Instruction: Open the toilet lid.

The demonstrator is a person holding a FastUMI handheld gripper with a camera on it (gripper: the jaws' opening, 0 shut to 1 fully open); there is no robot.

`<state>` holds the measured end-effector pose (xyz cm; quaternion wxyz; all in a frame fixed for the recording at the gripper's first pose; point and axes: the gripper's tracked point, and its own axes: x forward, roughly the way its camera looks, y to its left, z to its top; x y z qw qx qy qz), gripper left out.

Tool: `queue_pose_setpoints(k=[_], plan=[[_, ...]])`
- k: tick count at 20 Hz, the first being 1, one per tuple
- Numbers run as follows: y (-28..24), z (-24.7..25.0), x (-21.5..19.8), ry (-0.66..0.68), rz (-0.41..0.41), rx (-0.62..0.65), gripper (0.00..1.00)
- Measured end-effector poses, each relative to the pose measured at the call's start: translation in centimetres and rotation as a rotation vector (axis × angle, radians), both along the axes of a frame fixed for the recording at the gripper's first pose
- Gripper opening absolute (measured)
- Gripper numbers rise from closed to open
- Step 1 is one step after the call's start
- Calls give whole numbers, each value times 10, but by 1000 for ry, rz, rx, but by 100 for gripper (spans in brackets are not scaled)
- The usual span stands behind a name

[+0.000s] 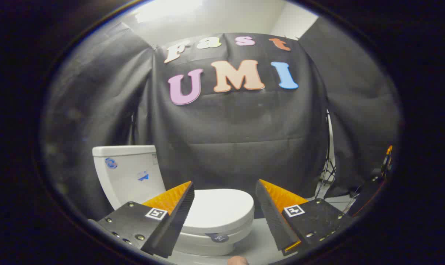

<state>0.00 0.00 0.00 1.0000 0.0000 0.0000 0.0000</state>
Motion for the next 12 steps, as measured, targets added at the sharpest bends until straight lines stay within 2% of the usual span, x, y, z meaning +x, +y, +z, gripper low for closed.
queue_pose_setpoints(k=[3,5,8,12], plan=[[10,7,-6,-12,47,-69,99],[8,9,-5,-24,49,-94,97],[12,5,0,8,71,-80,96],[7,18,0,-7,63,-40,97]])
